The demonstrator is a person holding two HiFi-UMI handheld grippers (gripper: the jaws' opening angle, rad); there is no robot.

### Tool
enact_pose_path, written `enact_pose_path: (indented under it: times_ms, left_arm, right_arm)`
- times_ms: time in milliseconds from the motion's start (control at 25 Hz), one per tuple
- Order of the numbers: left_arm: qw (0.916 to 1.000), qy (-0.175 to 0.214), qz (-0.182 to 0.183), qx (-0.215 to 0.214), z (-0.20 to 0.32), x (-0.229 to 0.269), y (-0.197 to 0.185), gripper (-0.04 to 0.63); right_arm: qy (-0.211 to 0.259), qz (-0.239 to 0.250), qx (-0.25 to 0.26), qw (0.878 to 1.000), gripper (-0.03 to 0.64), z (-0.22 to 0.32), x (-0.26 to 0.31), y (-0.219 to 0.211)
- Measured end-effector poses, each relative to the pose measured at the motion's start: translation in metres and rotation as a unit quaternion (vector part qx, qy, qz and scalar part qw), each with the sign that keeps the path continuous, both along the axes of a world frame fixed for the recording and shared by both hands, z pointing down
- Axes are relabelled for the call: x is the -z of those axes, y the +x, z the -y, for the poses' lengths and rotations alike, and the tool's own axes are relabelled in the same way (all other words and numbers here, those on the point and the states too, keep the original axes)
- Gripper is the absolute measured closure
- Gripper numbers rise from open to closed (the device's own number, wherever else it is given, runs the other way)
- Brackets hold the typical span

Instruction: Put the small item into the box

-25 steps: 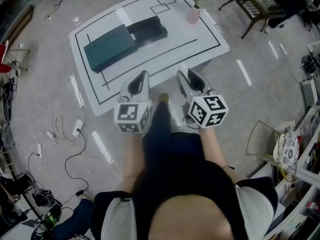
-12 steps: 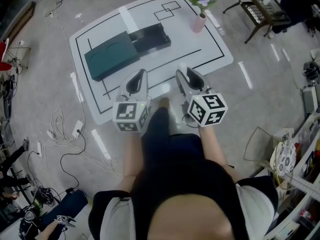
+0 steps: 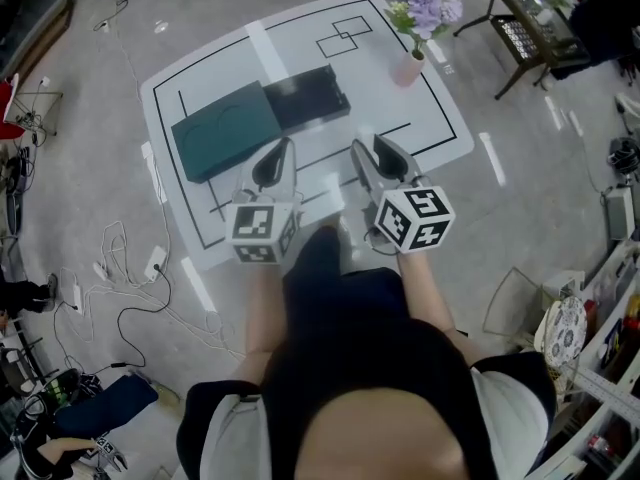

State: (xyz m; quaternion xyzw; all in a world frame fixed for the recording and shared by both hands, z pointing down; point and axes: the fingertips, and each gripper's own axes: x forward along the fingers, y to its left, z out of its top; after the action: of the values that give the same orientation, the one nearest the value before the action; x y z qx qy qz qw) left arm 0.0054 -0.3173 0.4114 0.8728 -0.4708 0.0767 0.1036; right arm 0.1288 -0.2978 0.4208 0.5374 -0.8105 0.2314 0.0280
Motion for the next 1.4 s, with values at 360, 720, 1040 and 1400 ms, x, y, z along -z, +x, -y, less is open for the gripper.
enact_pose_path:
  times_ms: [360, 720, 1040, 1400]
  left_arm:
    - [1.0000, -0.001, 0.003, 0.008, 0.036, 0.000, -0.002, 0.584]
    - [0.9998, -0.003, 0.007, 0.016, 0.058, -0.005, -0.008, 0.584]
    - [0.9997, -0.003, 0.006, 0.025, 0.073, -0.007, -0.015, 0.584]
    - [0.9992, -0.008, 0.002, 0.038, 0.089, -0.012, -0.029, 0.584]
  right_arm:
    - [-0.003, 0.003, 0.005, 1.000, 0.491, 0.040, -0.002, 0.000]
    - [-0.007, 0.006, 0.018, 1.000, 0.491, 0.065, -0.010, -0.009]
    - [-0.013, 0.003, 0.034, 0.999, 0.491, 0.084, -0.016, -0.021]
    - [-0.017, -0.003, 0.053, 0.998, 0.491, 0.106, -0.022, -0.038]
